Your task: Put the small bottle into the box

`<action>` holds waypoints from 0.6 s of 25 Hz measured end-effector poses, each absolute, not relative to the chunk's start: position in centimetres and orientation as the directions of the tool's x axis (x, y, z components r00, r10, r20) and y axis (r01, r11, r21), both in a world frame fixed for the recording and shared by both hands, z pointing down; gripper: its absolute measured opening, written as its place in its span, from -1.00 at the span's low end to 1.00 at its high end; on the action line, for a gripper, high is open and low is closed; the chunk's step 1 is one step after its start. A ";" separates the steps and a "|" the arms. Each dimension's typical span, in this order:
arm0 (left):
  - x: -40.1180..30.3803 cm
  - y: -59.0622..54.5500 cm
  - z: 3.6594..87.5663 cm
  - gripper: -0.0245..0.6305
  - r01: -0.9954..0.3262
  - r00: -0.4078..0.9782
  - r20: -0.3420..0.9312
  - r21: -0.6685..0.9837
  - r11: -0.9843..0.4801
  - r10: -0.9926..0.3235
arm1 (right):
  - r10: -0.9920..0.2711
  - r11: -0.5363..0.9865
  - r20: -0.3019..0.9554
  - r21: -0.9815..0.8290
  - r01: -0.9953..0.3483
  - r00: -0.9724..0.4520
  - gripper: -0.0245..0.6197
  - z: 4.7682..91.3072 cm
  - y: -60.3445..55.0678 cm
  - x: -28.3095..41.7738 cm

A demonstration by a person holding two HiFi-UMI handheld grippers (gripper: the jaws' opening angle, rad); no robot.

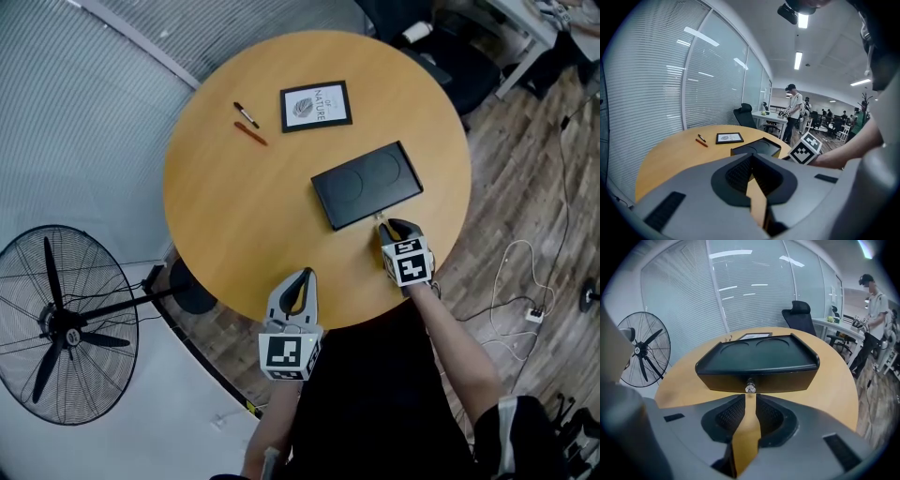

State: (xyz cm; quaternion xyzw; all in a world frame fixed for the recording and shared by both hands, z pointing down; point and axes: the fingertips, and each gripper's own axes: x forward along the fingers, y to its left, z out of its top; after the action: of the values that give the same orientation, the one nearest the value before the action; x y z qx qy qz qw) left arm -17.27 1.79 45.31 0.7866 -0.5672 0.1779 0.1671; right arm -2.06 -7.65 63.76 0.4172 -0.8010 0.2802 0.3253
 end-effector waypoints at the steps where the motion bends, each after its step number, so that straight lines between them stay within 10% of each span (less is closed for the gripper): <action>1: -17.3 1.9 45.2 -0.93 -0.951 0.297 0.465 0.062 -0.304 -0.834 | -0.491 0.492 0.754 -0.174 -0.853 -0.436 -0.67 63.6 -7.4 -1.9; 15: -17.6 4.6 44.3 -0.93 -0.924 0.375 0.404 0.091 -0.372 -0.834 | -0.585 0.487 0.705 -0.092 -0.868 -0.402 -0.75 59.0 -3.0 -1.2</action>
State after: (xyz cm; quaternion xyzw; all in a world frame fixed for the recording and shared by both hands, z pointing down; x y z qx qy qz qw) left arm -17.60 4.62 44.26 0.8150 -0.5392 0.1470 0.1529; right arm -1.23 -3.04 59.01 0.4511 -0.8052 0.2299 0.3087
